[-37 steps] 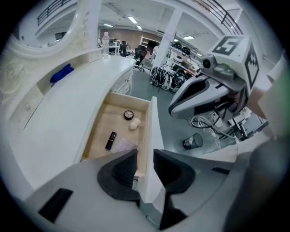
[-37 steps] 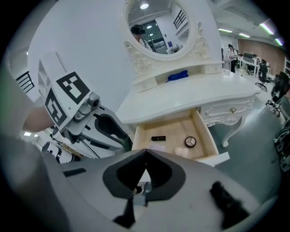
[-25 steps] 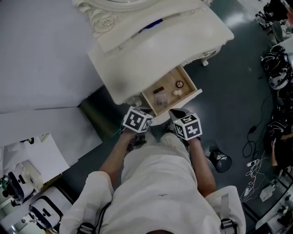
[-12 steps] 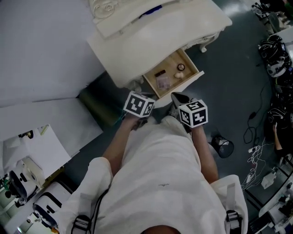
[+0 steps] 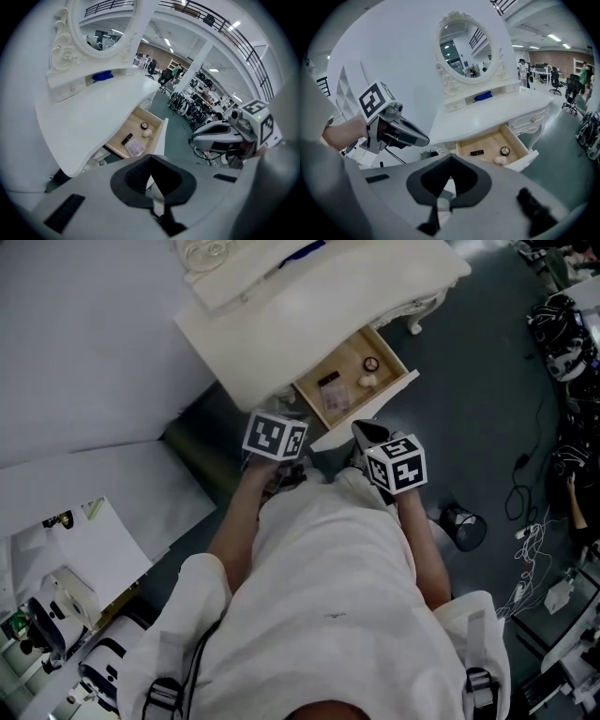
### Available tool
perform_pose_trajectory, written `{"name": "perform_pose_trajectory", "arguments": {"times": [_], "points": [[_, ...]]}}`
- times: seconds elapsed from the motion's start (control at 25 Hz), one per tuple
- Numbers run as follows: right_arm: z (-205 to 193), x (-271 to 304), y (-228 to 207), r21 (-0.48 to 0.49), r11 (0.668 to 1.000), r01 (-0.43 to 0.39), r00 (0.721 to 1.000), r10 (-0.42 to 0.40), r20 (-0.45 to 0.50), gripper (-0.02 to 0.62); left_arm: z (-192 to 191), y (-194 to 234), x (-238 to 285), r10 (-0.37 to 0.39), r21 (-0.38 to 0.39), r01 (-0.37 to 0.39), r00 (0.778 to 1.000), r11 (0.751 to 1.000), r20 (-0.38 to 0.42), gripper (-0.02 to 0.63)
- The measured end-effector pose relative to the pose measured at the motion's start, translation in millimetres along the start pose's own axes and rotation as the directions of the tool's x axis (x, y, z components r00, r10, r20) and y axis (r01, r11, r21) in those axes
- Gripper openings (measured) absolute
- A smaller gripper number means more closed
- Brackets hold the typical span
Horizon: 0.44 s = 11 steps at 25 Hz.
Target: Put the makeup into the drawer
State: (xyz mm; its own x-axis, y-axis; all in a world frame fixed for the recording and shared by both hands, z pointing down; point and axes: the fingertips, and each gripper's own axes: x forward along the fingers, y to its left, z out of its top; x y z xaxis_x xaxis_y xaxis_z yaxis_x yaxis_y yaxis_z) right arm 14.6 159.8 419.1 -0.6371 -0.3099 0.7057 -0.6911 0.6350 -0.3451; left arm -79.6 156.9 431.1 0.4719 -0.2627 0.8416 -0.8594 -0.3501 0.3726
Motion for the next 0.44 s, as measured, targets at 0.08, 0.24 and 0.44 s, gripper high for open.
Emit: {"name": "perform_pose_trajectory", "arguments": {"times": [0.08,0.24,0.44], "points": [[0.2,0.1,0.1,-0.002,1.000,0.002,1.000,-0.002,0.000,0.011,0.5,2.9,-0.7,-0.001,-0.001,0.001,1.000,1.000,0.001,0.009],[0.4,0.6,1.3,-0.003,1.000,0.004,1.000,-0.004,-0.002,0.011,-1.3,2.9,-1.2,-0.004,0.007,0.004,1.000,1.000,-0.005,0.009],[0.8,0.8,3.4,-0.008,1.000,-0.003,1.000,0.003,-0.003,0.011,-1.3,-0.9,-0.1,-0.011,0.014,0.011,1.000,1.000,-0.009,0.009]]}}
